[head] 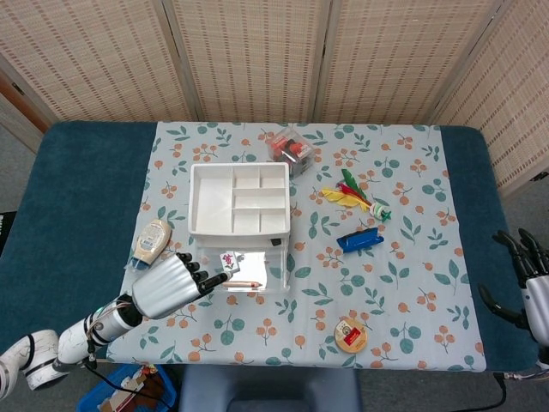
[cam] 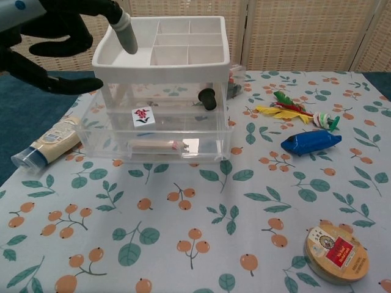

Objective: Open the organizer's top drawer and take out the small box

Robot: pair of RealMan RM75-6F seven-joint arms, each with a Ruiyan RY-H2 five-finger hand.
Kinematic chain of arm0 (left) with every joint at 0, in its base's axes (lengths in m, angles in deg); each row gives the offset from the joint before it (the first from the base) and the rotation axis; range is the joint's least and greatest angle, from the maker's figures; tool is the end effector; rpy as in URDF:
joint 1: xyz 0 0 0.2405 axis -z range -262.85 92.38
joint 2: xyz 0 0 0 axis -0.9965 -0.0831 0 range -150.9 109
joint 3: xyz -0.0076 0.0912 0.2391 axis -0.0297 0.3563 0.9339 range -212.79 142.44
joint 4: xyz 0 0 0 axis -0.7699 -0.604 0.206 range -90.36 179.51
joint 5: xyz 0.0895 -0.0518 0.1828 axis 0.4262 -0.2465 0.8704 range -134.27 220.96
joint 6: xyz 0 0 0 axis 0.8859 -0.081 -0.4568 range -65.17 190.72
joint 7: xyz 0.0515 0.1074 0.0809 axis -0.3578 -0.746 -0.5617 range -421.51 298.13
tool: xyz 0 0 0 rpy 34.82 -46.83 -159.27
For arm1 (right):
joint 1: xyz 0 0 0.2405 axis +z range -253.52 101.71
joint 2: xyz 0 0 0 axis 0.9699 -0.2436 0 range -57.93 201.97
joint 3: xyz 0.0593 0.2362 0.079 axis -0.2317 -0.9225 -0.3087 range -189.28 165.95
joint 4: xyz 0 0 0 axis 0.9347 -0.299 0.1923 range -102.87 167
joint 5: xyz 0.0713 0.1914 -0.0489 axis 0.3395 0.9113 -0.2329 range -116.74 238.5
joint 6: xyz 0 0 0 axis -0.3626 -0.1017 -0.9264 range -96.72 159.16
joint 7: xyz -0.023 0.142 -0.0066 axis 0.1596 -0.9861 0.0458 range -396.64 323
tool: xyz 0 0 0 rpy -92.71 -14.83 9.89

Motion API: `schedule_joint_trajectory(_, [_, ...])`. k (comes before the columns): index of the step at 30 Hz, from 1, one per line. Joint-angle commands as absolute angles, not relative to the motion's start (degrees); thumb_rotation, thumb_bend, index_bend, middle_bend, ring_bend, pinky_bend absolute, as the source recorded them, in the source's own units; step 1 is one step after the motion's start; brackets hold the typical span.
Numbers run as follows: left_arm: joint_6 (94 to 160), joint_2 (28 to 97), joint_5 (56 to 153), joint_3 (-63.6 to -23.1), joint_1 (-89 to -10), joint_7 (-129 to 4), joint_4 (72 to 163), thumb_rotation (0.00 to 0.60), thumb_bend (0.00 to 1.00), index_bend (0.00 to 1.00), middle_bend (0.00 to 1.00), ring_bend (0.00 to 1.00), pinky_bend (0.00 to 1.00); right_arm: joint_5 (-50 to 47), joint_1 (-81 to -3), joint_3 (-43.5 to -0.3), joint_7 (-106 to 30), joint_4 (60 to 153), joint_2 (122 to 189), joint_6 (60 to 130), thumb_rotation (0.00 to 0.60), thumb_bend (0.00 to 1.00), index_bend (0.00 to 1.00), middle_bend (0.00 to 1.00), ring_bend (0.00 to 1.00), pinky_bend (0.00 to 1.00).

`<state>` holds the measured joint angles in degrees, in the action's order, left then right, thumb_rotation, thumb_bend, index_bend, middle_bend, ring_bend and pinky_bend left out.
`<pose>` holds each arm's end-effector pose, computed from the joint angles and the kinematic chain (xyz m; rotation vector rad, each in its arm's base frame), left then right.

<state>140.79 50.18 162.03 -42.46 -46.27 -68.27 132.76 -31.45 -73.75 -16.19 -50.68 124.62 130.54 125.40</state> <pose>-0.1043 0.2814 0.0917 -2.1201 0.0447 -1.4459 -0.2973 -0.1700 0.2069 1.3195 -0.8564 1.1674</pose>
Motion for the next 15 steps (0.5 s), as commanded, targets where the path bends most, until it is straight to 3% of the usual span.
schedule_joint_trajectory(1, [137.1,48.3,163.9,-42.2,-42.7,-67.6,130.5,0.6,0.28,0.37,0.94,0.97,1.0,-31.7,-73.9,-16.2,-50.5,125.0,130.4,125.9,0.6,0.34,0.01,0.17,0.03,0.13])
schedule_joint_trajectory(15, [124.9,45.6,161.8,-41.3,-34.2,-69.7,130.5,0.6,0.28,0.31,0.94,0.97,1.0,-31.7,-74.1,-15.9,-50.4,125.6,130.3,125.6,0.6,0.35,0.01,0.17,0.03,0.13])
